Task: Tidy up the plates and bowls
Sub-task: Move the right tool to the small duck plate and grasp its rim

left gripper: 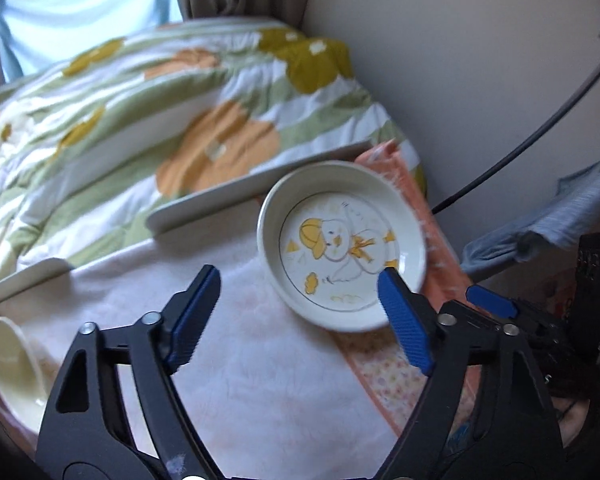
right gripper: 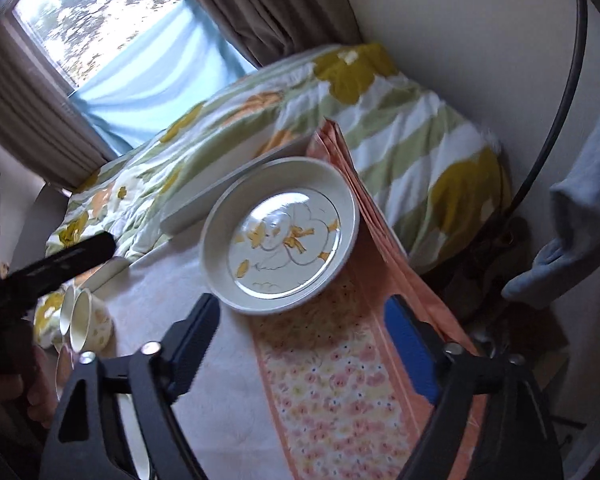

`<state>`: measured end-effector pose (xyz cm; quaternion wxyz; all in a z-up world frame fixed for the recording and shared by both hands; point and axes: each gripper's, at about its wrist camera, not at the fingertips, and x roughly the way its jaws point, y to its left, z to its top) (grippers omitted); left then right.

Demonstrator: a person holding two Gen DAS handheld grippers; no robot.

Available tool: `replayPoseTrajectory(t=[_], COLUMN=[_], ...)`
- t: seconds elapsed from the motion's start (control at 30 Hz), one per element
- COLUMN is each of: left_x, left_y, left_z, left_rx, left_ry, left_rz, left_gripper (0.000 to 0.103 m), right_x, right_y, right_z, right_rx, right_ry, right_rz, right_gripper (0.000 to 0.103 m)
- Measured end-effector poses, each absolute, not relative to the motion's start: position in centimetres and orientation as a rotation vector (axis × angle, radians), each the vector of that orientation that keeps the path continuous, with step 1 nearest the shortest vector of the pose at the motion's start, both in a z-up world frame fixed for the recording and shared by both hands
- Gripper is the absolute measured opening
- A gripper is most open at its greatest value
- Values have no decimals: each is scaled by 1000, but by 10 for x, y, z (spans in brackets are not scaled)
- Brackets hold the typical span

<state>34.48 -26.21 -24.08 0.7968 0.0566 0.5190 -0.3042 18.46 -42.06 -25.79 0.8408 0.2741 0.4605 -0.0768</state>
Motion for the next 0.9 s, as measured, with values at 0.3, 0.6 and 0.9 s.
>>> replayPoseTrajectory(t=[0.3,0.6,0.9], left_x=[395,415,415], left_y=[-284,-299,-301], left_z=[-309,-325,-326], left_rx=[123,144,171], left_ry=[1229,1258,1248], left_rz=[-599,-607,-596], left_gripper=[65,26,13], right_x=[222,238,242], right_y=[-441,-442,-448], right_z=[-302,-309,-314], right_rx=[678,650,636], right_ry=[1004,1028,1045], right_rz=[-185,-232,-258], right_gripper=[51,26,12])
